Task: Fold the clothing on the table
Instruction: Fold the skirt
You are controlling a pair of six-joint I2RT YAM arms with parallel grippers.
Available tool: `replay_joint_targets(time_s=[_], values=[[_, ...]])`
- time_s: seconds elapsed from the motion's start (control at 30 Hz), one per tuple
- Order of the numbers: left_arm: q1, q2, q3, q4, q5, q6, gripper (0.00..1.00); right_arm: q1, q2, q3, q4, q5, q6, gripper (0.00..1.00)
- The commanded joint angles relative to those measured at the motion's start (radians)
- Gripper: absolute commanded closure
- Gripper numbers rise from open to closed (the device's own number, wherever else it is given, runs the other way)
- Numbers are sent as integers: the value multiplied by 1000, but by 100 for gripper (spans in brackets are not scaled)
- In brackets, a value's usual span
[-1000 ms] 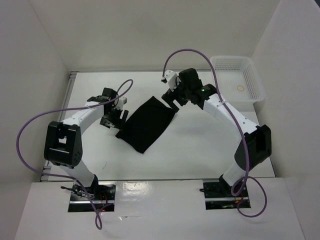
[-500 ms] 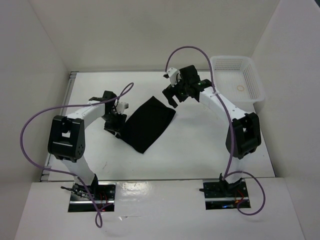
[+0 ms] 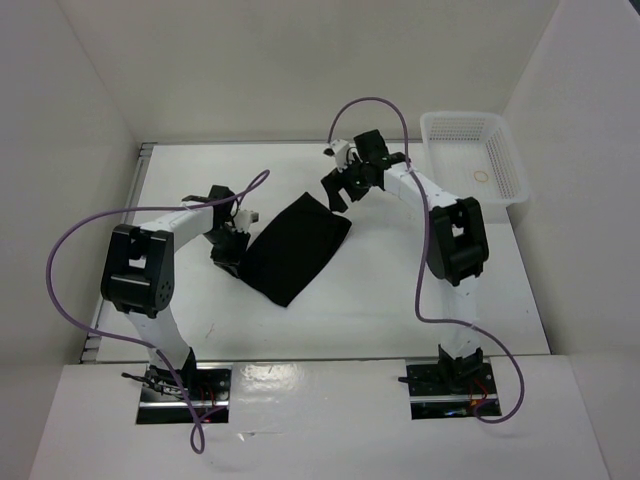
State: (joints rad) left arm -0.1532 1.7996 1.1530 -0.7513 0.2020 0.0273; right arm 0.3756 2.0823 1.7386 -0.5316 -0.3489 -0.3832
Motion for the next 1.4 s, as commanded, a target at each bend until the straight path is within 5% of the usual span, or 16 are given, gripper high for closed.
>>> replay_joint_targets(time_s=[0.0,0.77,1.13,1.37], values=[[1,7,27,-20,20,16,71,-44,70,77,4,-105,-8,1],[1,17,36,-20,20,16,73,-44,334,285,-123,-312,3,7],[1,7,36,-20,30,16,73,-21,409,346,-200,-302,21,37],[1,7,36,-20,30,16,73,9,443,366,-234,-271,12,44]])
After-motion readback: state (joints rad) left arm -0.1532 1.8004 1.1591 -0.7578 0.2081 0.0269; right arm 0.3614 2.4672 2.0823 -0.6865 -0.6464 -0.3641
